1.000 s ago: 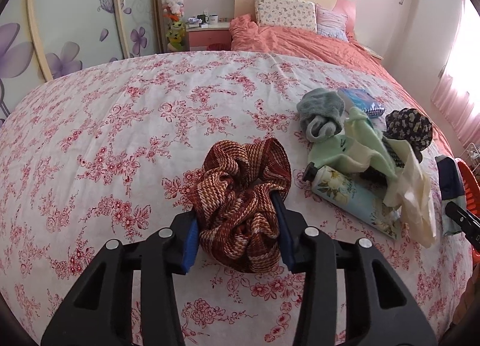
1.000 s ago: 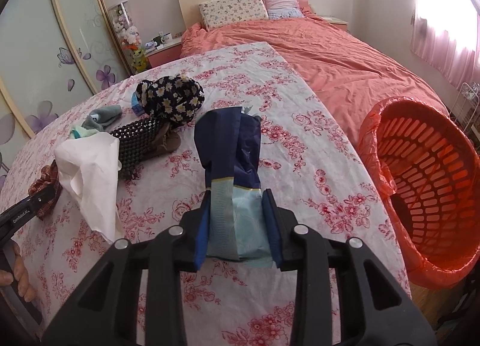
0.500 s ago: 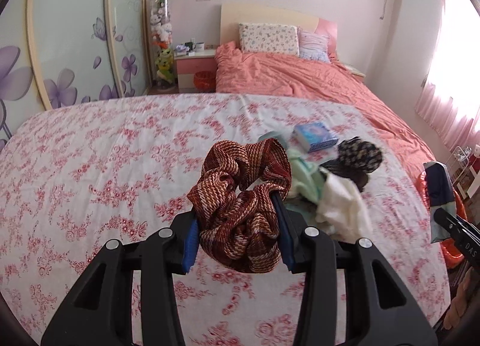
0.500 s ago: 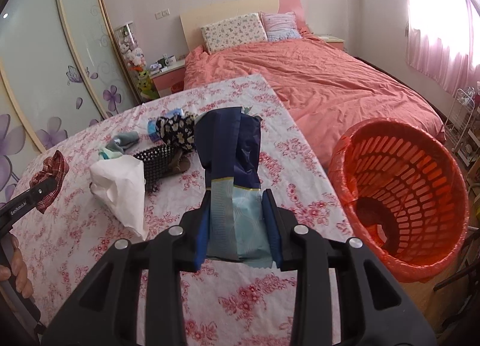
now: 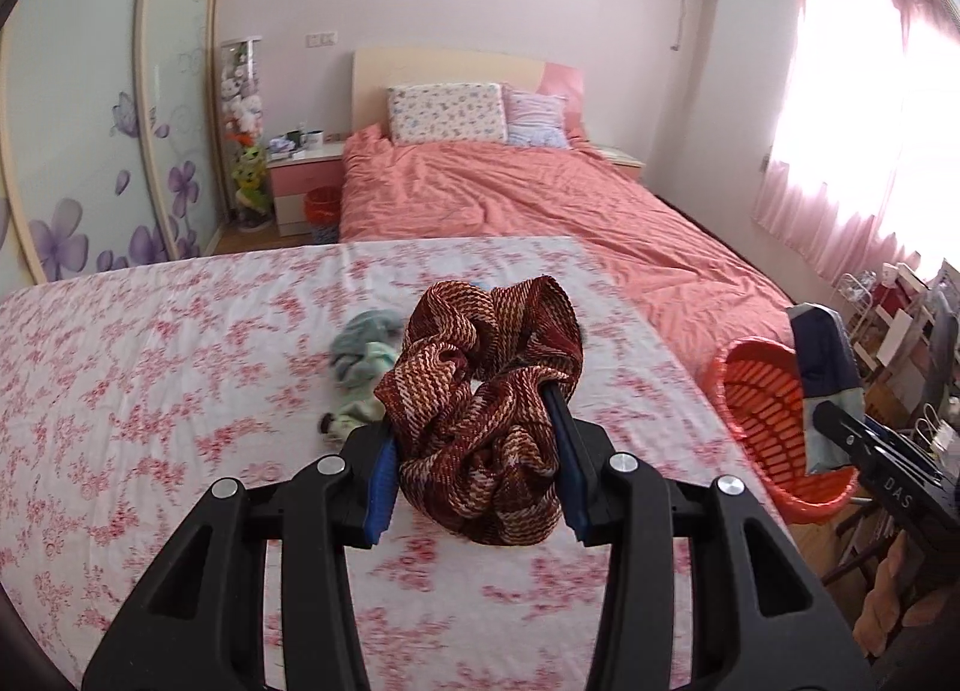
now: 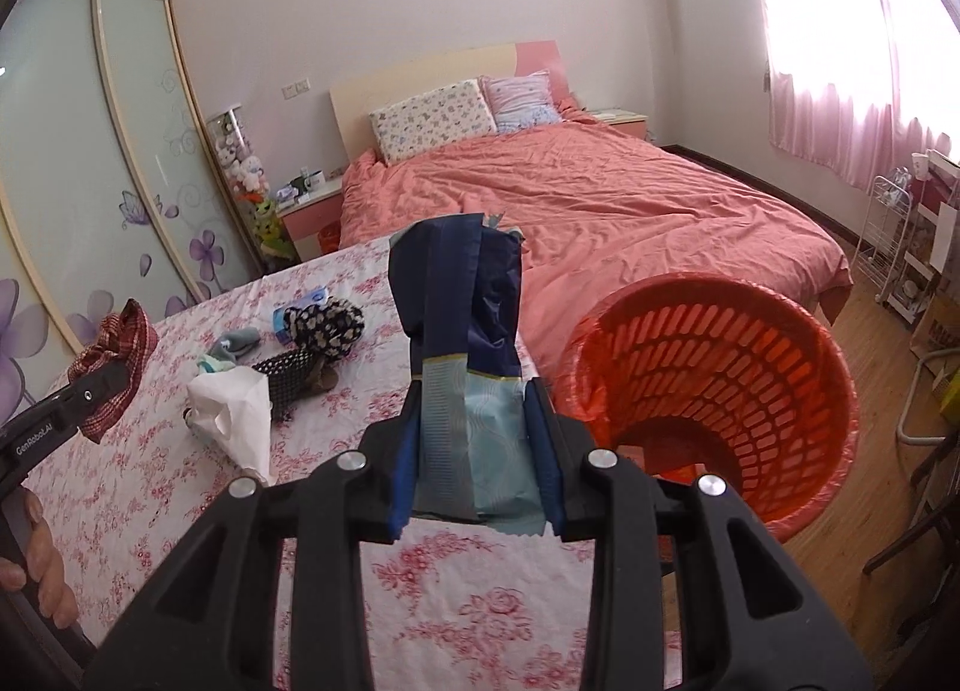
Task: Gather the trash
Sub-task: 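Carry scrunchie and blue pouch over the orange basket and release both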
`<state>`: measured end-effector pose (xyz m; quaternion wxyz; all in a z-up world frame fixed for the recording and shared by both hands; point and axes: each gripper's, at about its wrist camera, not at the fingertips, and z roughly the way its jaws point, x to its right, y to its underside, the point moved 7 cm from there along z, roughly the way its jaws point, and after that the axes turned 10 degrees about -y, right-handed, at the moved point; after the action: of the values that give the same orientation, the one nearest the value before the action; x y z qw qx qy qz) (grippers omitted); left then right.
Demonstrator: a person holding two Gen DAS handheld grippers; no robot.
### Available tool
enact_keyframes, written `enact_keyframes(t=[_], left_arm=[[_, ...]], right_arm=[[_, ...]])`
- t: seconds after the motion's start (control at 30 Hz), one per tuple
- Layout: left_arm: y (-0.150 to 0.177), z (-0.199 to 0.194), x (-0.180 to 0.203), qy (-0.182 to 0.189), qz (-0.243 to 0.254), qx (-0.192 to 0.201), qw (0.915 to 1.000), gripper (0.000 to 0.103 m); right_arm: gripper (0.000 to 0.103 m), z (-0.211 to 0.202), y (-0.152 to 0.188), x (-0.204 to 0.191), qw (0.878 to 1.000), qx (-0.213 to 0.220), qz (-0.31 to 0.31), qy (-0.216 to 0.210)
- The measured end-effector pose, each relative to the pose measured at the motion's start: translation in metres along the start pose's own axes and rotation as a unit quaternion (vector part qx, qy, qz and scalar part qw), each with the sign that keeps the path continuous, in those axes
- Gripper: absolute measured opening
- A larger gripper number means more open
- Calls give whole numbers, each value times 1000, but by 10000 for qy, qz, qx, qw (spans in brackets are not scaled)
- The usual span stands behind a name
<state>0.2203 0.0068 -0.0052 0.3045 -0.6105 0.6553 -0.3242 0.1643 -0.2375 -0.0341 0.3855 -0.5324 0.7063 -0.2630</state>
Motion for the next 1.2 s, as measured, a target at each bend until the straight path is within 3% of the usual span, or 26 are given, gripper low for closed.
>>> enact_keyframes(t=[0.4,0.77,1.0,1.1,1.2], left_arm=[[-4,-8,87,818,176,127,9964,44],[5,7,189,1580,668,19,9852,44],[12,27,244,1741,1017,-121,9794,47],[16,43,263,1683,1136,-241,9789,54],[23,58,273,1491,1208,-398,9806,62]], right_arm=[[33,-36,-12,63,9980,417,317,349],[33,-33,-16,132,9938,524,783,582],[35,-19,-22,175,9905,562,1083,633],[39,-8,-22,194,9888,570,1219,642],[51,0,-21,207,9874,545,1337,650]])
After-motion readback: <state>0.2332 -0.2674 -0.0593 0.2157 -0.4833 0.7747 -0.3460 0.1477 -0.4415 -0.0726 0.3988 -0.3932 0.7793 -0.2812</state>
